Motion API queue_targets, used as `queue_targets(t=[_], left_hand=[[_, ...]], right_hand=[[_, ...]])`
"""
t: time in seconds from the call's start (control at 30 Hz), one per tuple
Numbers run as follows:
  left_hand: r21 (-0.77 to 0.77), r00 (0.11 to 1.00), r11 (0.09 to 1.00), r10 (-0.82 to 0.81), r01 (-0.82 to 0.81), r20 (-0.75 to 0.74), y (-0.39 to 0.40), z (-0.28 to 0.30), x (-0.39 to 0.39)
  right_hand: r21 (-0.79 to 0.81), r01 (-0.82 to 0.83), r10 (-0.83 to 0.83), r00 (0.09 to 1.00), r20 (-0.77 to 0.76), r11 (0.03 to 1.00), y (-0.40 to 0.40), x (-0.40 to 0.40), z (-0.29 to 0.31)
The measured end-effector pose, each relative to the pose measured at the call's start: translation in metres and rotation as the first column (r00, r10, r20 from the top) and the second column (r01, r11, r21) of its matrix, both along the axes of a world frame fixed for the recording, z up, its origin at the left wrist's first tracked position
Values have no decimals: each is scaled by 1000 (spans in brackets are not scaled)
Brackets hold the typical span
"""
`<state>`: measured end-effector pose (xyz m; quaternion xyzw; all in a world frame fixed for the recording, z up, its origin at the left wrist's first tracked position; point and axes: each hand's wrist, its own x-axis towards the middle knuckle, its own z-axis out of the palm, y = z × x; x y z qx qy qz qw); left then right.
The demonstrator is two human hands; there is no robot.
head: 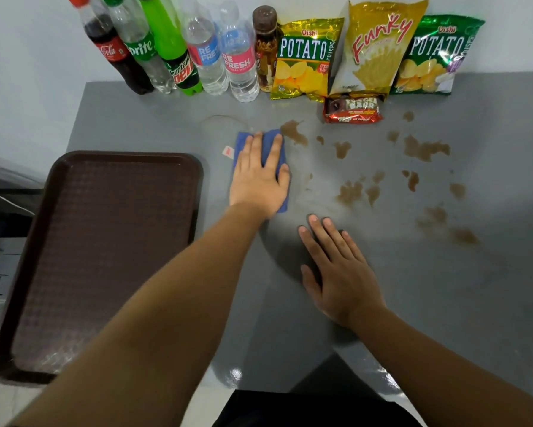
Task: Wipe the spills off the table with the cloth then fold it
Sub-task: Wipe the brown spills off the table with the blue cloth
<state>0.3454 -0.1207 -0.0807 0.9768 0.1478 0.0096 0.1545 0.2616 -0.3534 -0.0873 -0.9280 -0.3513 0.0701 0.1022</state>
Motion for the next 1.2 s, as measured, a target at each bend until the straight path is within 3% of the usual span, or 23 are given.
queue_targets(t=[0.1,0.23,0.5,0.67,0.8,0.9,1.03,1.2], left_hand=[[20,997,1000,2,-4,72,-18,-4,-38],[23,987,987,156,-157,49,-7,-10,-61],[30,936,938,347,-346,-60,57,-3,31],[61,977,980,193,-188,-89,78,1,64],[48,999,998,-50,51,-20,60,4,48],[49,995,995,-91,89,33,36,1,24],[28,997,999,37,-39,68,30,-7,-3],[45,959,958,285,-285,-5,53,-9,15]], right_hand=[[84,23,-25,999,24,996,-1,-1,-2],[133,12,-18,999,50,991,-3,-1,-6],[42,11,-12,1000,21,999,-2,0,-8],[47,30,-31,999,21,998,-1,-2,-8],[37,24,-24,1000,13,999,-2,-1,-8],[33,15,-15,1000,3,999,-1,0,-8],[29,16,-16,1000,-1,999,-1,1,-7],[26,9,-9,1000,11,1000,-1,1,-9]])
